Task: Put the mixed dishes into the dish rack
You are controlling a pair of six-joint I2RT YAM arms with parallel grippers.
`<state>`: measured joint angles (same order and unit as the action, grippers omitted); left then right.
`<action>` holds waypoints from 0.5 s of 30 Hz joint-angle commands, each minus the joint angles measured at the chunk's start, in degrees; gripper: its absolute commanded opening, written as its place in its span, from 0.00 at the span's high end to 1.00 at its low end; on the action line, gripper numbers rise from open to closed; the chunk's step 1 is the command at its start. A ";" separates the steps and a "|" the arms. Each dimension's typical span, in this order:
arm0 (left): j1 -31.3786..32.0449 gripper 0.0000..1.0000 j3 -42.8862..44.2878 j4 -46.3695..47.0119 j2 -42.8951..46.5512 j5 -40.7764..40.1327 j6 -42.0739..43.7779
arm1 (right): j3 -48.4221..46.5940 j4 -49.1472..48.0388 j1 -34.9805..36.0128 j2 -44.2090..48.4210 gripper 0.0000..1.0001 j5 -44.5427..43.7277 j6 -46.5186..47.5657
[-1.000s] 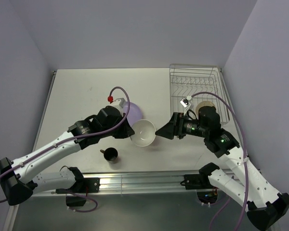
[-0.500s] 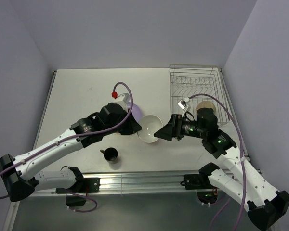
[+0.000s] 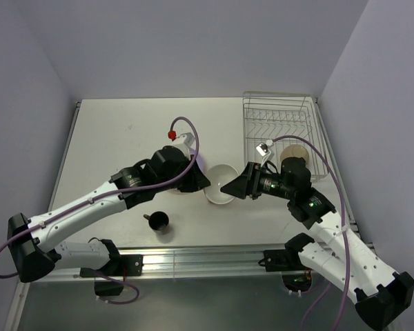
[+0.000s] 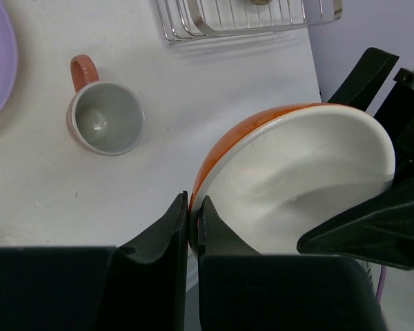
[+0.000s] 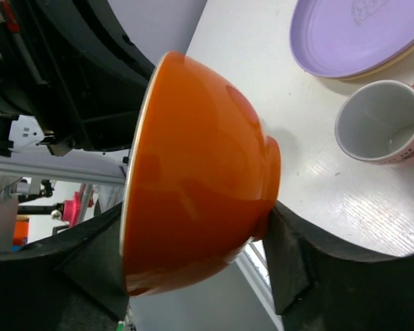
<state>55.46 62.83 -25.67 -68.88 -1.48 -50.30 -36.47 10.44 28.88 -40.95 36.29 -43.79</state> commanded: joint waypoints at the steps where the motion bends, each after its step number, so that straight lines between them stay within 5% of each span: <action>1: 0.70 1.00 3.09 4.93 -0.63 1.04 -0.85 | 0.17 -4.90 0.56 1.05 0.32 -0.43 -0.51; 4: 0.79 1.00 3.53 5.02 -1.69 1.04 -0.50 | -0.18 -4.03 0.56 1.75 0.55 -1.83 -0.24; 8: 0.79 1.00 4.76 4.84 -3.97 1.04 0.38 | -1.50 -1.48 0.56 3.06 1.00 -4.38 1.33; 11: 0.79 0.96 6.07 4.67 -5.91 1.04 0.91 | -2.38 0.46 0.65 4.21 1.00 -6.41 2.30; 15: 0.79 0.65 7.48 4.58 -6.97 1.83 1.44 | -3.08 3.09 0.56 5.62 1.00 -9.04 2.92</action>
<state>55.66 66.89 -25.23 -75.35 -1.21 -48.97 -36.01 14.85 28.75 -37.21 28.51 -42.68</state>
